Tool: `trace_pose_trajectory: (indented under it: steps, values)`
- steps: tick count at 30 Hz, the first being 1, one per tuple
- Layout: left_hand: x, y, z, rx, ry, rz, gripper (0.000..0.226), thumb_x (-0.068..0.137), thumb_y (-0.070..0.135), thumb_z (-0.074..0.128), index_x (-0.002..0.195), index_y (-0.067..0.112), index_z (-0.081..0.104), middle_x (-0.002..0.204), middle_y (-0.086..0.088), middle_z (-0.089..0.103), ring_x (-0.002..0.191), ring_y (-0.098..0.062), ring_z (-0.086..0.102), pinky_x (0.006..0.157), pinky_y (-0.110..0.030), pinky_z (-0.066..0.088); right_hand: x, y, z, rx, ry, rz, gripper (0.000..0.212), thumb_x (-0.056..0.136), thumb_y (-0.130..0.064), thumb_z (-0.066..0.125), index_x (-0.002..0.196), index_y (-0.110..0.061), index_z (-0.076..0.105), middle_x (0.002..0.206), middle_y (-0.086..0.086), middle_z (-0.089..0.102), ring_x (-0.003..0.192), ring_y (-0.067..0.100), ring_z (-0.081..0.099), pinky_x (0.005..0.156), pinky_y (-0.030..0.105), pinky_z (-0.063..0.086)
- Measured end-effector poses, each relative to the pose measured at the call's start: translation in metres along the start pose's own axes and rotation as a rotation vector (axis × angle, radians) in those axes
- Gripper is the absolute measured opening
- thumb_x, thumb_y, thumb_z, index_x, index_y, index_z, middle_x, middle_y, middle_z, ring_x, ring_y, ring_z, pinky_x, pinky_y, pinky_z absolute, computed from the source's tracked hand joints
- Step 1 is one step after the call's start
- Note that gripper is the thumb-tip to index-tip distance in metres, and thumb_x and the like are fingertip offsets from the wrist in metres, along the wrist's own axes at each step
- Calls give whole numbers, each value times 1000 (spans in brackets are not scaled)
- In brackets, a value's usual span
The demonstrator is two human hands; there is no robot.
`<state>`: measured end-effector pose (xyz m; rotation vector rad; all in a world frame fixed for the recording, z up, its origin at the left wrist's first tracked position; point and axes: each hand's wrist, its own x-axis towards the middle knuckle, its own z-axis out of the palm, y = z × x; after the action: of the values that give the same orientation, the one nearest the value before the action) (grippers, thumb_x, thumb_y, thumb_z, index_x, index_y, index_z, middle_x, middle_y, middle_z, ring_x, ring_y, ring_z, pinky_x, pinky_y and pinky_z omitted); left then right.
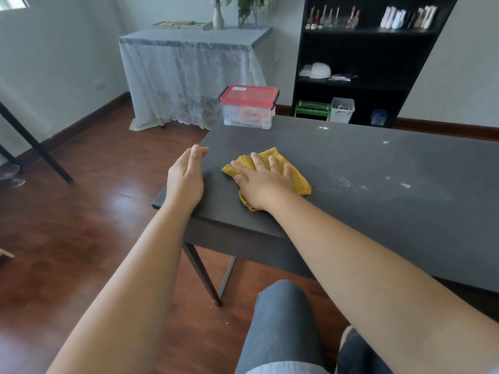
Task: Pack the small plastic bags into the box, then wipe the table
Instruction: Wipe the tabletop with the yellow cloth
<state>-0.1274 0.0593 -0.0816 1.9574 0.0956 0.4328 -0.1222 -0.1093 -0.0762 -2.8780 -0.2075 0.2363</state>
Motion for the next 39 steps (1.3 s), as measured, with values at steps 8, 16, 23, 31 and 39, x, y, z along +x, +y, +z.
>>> trace_pose_trajectory:
  steps: [8, 16, 23, 31, 39]
  values:
    - [5, -2, 12, 216, -37, 53, 49, 96, 54, 27, 104, 24, 65, 100, 12, 61, 95, -11, 54, 76, -28, 37, -28, -17, 21, -75, 9, -169, 47, 91, -66, 7, 137, -66, 5, 161, -10, -10, 145, 36, -14, 108, 63, -18]
    - [-5, -3, 15, 576, -160, 158, 35, 96, 31, 44, 126, 21, 57, 138, 0, 52, 128, -23, 43, 99, -35, 36, 18, 34, -10, -13, -3, 64, 48, 96, -58, 11, 143, -60, 6, 161, -14, -7, 147, 29, -9, 112, 59, -10]
    - [-15, 19, 39, 541, -308, 231, 36, 97, 25, 43, 132, 20, 54, 145, 0, 45, 133, -24, 39, 107, -34, 31, -61, 89, 1, -53, 82, 179, 53, 92, -63, 7, 144, -56, -2, 161, -9, -13, 146, 35, -12, 108, 63, -12]
    - [-28, 53, 78, 449, -320, 292, 37, 97, 21, 42, 131, 18, 54, 143, -4, 48, 131, -27, 40, 108, -38, 33, -30, 84, -16, -48, 50, 10, 46, 97, -57, 13, 142, -60, 9, 161, -14, -3, 147, 30, -6, 113, 59, -8]
    - [-45, 46, 83, 542, -309, 327, 36, 99, 26, 42, 131, 16, 55, 140, -3, 53, 142, -29, 28, 111, -39, 25, -69, 156, -19, -64, 71, 351, 55, 85, -73, 7, 138, -64, -1, 161, -7, -12, 144, 39, -16, 108, 66, -13]
